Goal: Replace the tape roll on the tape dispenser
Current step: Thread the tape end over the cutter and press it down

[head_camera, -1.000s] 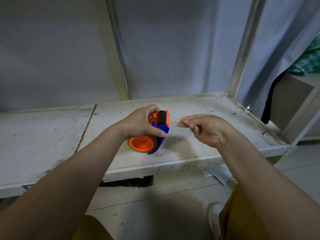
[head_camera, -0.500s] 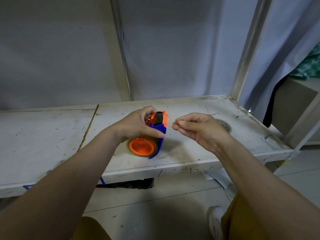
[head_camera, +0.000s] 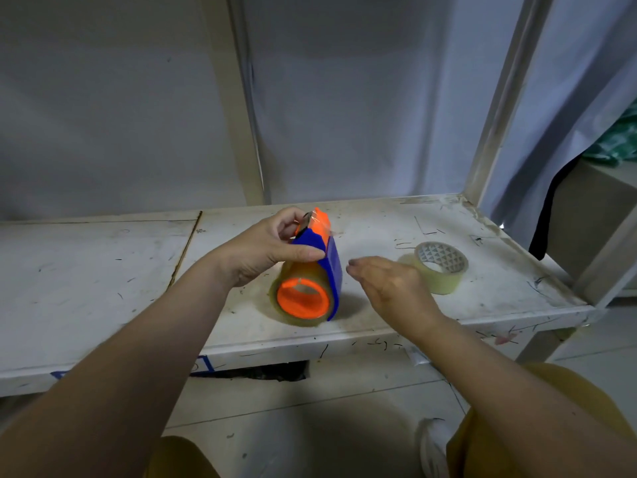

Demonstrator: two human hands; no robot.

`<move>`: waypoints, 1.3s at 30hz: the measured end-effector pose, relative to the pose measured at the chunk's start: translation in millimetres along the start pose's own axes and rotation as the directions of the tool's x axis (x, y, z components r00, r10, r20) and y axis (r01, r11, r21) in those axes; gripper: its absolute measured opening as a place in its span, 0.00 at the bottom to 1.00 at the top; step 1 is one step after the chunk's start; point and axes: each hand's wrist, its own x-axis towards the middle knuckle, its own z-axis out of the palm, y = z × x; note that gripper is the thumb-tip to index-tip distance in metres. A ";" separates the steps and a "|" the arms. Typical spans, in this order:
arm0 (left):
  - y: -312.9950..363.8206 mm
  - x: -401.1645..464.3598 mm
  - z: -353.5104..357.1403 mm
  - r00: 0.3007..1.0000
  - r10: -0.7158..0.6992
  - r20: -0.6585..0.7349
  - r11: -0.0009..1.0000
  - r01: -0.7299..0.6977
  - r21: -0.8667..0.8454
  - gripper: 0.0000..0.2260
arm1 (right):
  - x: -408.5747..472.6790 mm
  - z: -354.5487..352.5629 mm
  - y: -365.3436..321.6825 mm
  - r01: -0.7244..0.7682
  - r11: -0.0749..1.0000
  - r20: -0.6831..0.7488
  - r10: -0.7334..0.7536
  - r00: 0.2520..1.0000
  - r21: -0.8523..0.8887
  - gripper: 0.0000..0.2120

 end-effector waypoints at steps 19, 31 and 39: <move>1.1 3.7 2.0 0.999 -0.042 0.029 0.992 0.039 0.116 0.32 | 45.8 -20.6 -21.0 -0.593 -0.057 0.514 0.568 0.642 0.803 0.05; -5.6 7.5 3.6 1.000 -0.020 -0.011 0.999 0.020 0.026 0.26 | 18.4 0.2 -37.8 -0.359 0.864 -0.004 0.385 0.923 0.354 0.16; -5.0 5.0 6.8 0.999 -0.013 -0.041 1.000 0.013 -0.014 0.26 | 18.3 -5.6 -48.5 -0.577 0.505 0.274 0.552 0.787 0.642 0.22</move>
